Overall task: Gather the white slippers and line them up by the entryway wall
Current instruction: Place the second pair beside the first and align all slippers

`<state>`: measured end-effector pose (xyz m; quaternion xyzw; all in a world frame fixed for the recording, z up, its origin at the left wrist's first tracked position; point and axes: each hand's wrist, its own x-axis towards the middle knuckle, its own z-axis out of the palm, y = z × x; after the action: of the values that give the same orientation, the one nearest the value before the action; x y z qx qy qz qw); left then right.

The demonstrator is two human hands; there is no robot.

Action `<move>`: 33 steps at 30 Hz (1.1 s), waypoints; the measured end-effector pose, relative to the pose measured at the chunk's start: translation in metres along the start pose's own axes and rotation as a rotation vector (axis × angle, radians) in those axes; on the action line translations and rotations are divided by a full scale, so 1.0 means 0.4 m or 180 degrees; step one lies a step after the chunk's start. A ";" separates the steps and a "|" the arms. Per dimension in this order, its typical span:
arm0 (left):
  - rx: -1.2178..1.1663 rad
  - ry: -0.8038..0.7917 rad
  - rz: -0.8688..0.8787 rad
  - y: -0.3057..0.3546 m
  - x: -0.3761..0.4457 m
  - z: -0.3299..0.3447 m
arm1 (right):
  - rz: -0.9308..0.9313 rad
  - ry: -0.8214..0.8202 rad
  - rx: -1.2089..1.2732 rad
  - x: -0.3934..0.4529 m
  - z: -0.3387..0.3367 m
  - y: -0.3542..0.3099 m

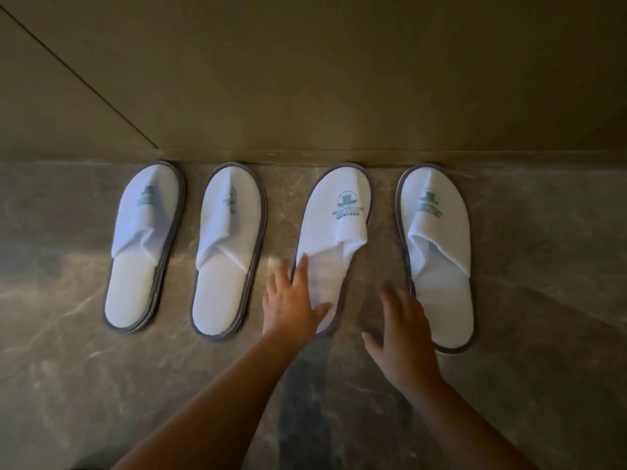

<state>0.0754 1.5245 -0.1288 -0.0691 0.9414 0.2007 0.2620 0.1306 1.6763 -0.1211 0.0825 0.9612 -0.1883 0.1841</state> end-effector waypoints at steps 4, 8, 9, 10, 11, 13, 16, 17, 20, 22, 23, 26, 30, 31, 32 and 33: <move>0.0426 -0.0339 0.0263 -0.005 -0.001 0.033 | -0.0313 -0.0209 -0.0564 0.006 0.007 0.004; 0.0500 -0.0180 0.0201 -0.005 -0.004 0.061 | -0.0362 -0.0175 -0.0716 0.009 0.002 -0.001; 0.0484 -0.0128 0.0174 -0.006 -0.007 0.067 | -0.0372 -0.0182 -0.0724 0.009 0.003 -0.002; 0.0458 -0.0100 0.0148 -0.004 -0.009 0.071 | -0.0371 -0.0188 -0.0734 0.009 0.002 -0.003; 0.0425 -0.0100 0.0119 -0.001 -0.012 0.073 | -0.0356 -0.0196 -0.0721 0.009 0.001 -0.003; 0.0333 -0.0135 0.0040 0.008 -0.021 0.073 | -0.0338 -0.0190 -0.0646 0.011 0.002 -0.002; 0.0244 -0.0111 -0.0099 0.021 -0.029 0.072 | -0.0382 -0.0402 -0.0601 0.014 0.004 0.001; 0.0245 -0.0096 -0.0131 0.024 -0.029 0.073 | -0.0415 -0.0427 -0.0540 0.014 0.007 0.006; 0.0288 -0.0076 -0.0122 0.025 -0.028 0.078 | -0.0418 -0.0450 -0.0479 0.016 0.012 0.013; 0.0251 -0.0053 -0.0115 0.018 -0.030 0.077 | -0.0404 -0.0512 -0.0484 0.014 0.010 0.012; 0.0240 -0.0038 -0.0112 0.014 -0.030 0.075 | -0.0396 -0.0520 -0.0476 0.014 0.010 0.012; 0.0272 -0.0044 -0.0107 0.004 -0.028 0.066 | -0.0381 -0.0517 -0.0453 0.014 0.011 0.014; 0.0293 -0.0043 -0.0088 0.003 -0.029 0.057 | -0.0367 -0.0495 -0.0457 0.016 0.017 0.018; 0.0285 -0.0043 -0.0085 0.003 -0.030 0.056 | -0.0366 -0.0475 -0.0421 0.017 0.019 0.019; 0.0287 -0.0046 -0.0086 0.002 -0.029 0.055 | -0.0376 -0.0442 -0.0384 0.016 0.018 0.017; 0.0299 -0.0051 -0.0094 0.001 -0.029 0.055 | -0.0374 -0.0374 -0.0350 0.014 0.014 0.012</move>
<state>0.0955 1.5343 -0.1397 -0.0689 0.9466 0.1530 0.2754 0.1282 1.6791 -0.1297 0.0046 0.9607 -0.1503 0.2331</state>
